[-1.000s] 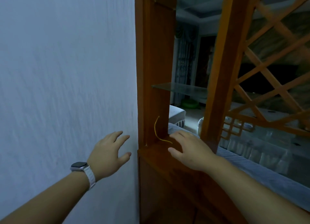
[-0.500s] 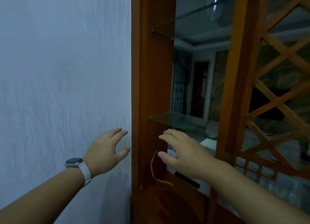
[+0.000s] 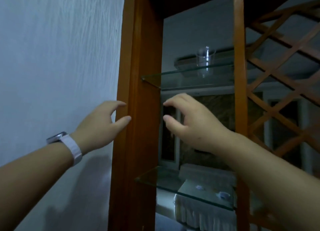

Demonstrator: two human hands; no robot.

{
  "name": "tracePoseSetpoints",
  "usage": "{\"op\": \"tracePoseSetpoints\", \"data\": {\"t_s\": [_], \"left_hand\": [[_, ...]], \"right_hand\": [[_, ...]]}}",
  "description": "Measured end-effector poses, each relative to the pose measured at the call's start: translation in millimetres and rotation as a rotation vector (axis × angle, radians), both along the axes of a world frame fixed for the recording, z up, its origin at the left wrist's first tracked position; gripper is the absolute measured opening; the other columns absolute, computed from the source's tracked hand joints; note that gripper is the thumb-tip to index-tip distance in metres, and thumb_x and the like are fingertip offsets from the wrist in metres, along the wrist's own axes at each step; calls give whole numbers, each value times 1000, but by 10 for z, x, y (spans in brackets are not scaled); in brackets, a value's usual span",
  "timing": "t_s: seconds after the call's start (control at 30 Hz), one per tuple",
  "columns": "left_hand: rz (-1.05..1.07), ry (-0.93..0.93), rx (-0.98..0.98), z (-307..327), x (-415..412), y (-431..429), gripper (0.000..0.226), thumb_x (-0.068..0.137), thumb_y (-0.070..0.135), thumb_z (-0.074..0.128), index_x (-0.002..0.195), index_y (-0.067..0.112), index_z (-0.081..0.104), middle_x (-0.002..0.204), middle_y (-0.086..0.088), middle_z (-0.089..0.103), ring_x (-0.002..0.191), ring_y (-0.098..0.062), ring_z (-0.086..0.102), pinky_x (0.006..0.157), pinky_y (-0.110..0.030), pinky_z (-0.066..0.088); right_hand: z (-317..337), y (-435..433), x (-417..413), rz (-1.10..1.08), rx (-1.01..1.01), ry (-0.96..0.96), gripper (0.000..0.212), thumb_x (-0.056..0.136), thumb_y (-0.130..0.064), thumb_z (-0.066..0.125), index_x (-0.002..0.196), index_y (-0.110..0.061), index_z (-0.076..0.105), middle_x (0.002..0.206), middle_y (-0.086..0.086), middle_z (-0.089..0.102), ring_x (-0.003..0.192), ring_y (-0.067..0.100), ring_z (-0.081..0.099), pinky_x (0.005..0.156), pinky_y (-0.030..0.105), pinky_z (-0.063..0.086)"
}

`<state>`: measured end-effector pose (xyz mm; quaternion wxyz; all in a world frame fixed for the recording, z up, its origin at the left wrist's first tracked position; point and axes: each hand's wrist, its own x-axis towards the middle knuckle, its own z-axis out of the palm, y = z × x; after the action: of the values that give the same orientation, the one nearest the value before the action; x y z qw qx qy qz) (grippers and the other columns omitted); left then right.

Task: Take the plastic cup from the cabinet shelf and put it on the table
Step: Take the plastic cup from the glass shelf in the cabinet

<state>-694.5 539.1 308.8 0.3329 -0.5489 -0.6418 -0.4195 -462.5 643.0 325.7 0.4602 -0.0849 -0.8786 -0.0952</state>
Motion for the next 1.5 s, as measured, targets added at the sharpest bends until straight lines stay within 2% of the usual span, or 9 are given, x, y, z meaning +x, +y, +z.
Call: {"op": "tracePoseSetpoints", "data": {"t_s": [0.33,0.53,0.63,0.73,0.9,1.03,1.23,1.4,1.5], "left_hand": [[-197,120,76,1132,107,535,49,91,45,55,136,28,46,141,0,50,127,-20,46,90,-29,36],[-359,52,62,1581,309,969,49,90,46,56,135,28,46,138,1,52,125,-18,47,88,-29,38],[-486,-51,47,1766,461,1179,47,91,44,56,132,25,49,125,2,56,105,-11,55,72,-22,42],[-535,-119,43,1930,591,1388,47,90,44,58,130,22,49,117,1,56,90,-7,56,65,-22,44],[-677,-349,-96,2166,693,1751,43,85,42,64,121,21,51,120,-5,60,105,-21,61,97,-43,48],[-811,-597,-277,2296,713,1890,59,87,37,64,134,7,45,128,-22,55,112,-31,58,94,-41,49],[-811,-534,-472,2359,775,1994,43,94,29,51,129,4,52,125,-20,60,112,-29,59,91,-38,50],[-857,-509,-413,2353,803,2050,23,91,23,61,110,10,64,124,-20,64,107,-26,65,61,-25,57],[-907,-512,-341,2362,764,2074,31,84,25,69,111,12,60,118,-16,66,104,-29,67,89,-41,55]], "right_hand": [[1159,121,146,-199,13,242,40,94,-36,51,130,-18,54,114,-4,56,101,12,54,83,28,46],[1543,407,252,-330,-273,341,40,93,-41,48,120,-13,55,98,4,63,83,20,61,73,38,53],[1662,458,257,-330,-455,387,46,92,-42,46,118,-6,56,84,6,62,72,20,59,60,32,47],[1772,501,225,-307,-563,364,43,95,-39,43,122,-6,49,106,8,62,101,30,60,87,41,49],[1942,612,161,-332,-618,244,51,96,-30,51,140,-7,42,143,19,47,124,35,49,105,47,40],[2050,711,75,-466,-578,116,51,101,-27,45,144,-1,37,147,21,43,129,35,45,107,43,38],[2104,814,3,-559,-543,4,50,103,-20,41,149,-4,30,151,20,38,136,34,40,107,39,35],[2080,877,-18,-511,-505,66,46,96,-24,55,135,-1,48,130,20,57,114,32,59,88,35,49],[2067,937,-9,-507,-461,126,56,92,-31,60,140,-7,41,128,17,56,104,27,57,81,34,48]]}}
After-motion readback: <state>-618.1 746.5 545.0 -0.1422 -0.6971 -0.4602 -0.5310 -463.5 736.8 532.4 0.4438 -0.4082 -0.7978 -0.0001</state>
